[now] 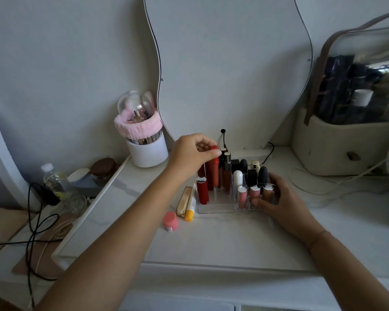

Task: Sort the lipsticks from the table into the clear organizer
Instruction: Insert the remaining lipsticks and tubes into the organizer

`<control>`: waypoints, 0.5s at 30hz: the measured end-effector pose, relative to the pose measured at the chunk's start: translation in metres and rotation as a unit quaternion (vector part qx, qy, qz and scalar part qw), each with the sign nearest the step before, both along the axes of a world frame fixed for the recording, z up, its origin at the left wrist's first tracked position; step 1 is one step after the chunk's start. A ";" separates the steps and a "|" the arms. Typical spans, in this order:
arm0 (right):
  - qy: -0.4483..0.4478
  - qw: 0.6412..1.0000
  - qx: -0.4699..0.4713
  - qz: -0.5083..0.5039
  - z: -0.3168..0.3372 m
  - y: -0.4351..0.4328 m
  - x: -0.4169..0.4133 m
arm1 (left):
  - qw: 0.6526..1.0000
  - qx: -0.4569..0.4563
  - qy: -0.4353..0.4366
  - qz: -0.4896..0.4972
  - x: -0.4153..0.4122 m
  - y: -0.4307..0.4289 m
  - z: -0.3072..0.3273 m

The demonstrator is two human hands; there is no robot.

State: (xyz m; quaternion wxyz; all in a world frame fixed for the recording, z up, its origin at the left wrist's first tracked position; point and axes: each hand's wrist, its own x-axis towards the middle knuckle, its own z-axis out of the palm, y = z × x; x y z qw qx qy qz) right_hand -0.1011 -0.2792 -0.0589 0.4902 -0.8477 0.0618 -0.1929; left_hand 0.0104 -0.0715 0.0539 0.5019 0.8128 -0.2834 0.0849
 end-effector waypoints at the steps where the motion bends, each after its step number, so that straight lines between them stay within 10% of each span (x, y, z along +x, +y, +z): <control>1: 0.001 1.000 -0.003 -0.002 0.000 0.000 0.000 | 1.000 0.009 -0.004 0.007 0.000 -0.001 -0.005; 15: 0.001 1.000 -0.004 0.003 0.001 0.000 0.000 | 0.996 0.030 -0.062 0.057 -0.008 -0.012 -0.026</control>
